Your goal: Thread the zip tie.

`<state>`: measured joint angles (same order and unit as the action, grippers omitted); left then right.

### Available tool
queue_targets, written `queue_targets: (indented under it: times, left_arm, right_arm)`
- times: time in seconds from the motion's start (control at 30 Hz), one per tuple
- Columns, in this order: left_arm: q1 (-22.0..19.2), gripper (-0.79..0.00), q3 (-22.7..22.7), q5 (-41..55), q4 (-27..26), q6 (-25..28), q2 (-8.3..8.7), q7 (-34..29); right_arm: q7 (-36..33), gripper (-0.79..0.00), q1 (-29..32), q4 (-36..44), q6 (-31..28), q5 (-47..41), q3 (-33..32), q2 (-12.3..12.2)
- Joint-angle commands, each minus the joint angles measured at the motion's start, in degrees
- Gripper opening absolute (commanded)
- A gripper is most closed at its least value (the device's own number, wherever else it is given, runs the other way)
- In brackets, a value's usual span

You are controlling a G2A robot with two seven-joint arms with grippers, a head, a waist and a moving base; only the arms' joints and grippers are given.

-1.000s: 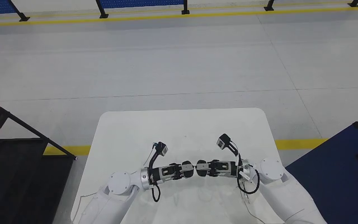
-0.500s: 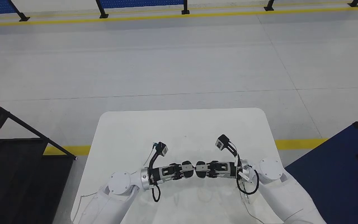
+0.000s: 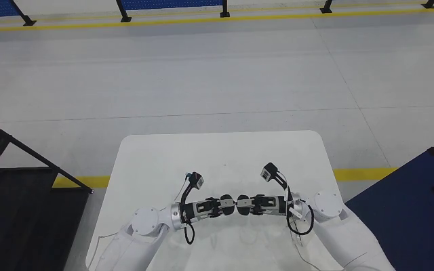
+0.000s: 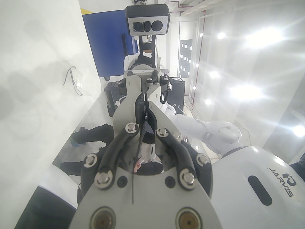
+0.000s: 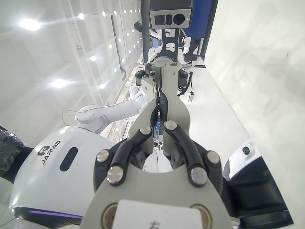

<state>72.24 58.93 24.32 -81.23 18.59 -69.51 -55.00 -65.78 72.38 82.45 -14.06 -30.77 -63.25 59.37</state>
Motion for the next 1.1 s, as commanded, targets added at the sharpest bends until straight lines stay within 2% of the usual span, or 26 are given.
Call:
queue_targets:
  times: [0.0,0.23,0.27,0.3,0.33,0.8,1.07]
  left_arm:
    - [-0.1,-0.785,0.0,0.1,0.1,0.0,0.0,-0.1]
    - [-0.3,-0.785,-0.2,0.4,0.5,0.1,0.02,-0.2]
    - [-0.3,-0.785,-0.2,0.4,0.5,0.1,0.03,-0.2]
    - [-0.3,-0.785,-0.2,0.4,0.6,0.1,0.03,-0.2]
    - [-0.3,-0.785,-0.2,0.4,0.7,0.2,0.04,-0.2]
    - [0.0,-0.785,1.5,-0.7,1.3,1.7,0.56,0.6]
    - [0.2,-0.785,1.9,-0.2,1.3,2.0,0.61,0.7]
  right_arm:
    - [-0.1,-0.785,-0.1,0.0,0.0,0.0,0.1,0.0]
    - [-0.3,-0.785,-0.2,-0.1,0.0,0.3,0.2,0.1]
    - [-0.2,-0.723,-0.2,-0.1,0.1,0.4,0.1,0.1]
    - [0.1,-0.237,-0.2,-0.1,0.1,0.4,0.1,0.1]
    - [0.5,0.0,-0.1,-0.1,0.2,0.3,0.0,0.1]
    - [0.5,0.0,2.3,1.0,-1.0,-2.1,-4.5,-0.6]
    - [0.5,0.0,2.3,1.0,-1.0,-2.1,-4.5,-0.6]
